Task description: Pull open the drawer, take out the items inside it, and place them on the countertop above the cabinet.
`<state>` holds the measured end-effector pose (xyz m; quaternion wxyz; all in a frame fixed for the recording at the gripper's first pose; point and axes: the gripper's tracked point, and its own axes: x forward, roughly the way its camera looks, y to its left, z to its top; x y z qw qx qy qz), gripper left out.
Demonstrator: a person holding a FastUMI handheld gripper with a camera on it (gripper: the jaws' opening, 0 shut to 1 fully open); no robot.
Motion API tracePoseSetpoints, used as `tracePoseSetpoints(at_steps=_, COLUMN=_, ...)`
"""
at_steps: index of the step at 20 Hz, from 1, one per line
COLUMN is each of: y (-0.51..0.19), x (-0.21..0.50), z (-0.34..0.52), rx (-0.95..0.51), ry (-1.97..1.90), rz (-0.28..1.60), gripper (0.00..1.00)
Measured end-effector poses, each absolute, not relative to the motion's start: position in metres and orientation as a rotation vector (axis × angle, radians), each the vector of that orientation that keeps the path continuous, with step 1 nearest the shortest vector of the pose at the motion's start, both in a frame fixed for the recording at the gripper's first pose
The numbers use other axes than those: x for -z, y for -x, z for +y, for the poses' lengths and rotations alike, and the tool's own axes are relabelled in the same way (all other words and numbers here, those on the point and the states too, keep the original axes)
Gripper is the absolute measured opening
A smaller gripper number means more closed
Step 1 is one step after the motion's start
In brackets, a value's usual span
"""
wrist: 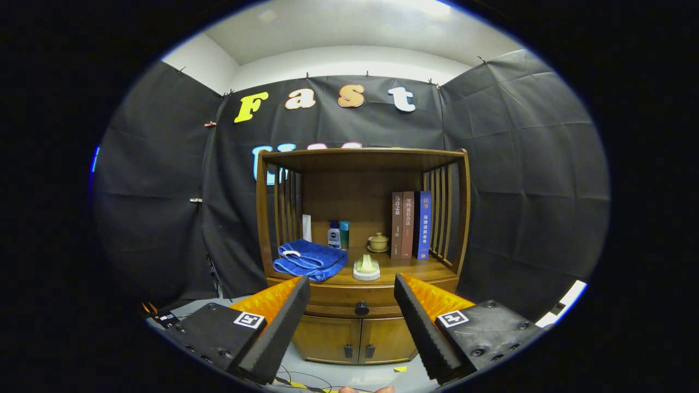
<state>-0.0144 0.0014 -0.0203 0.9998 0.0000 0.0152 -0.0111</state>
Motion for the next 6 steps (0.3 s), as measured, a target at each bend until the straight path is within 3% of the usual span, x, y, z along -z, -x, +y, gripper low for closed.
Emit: tracePoseSetpoints(at_steps=6, y=0.0146, x=0.0201, z=0.0002, rx=0.020, ry=-0.003, rz=0.027, gripper=0.99)
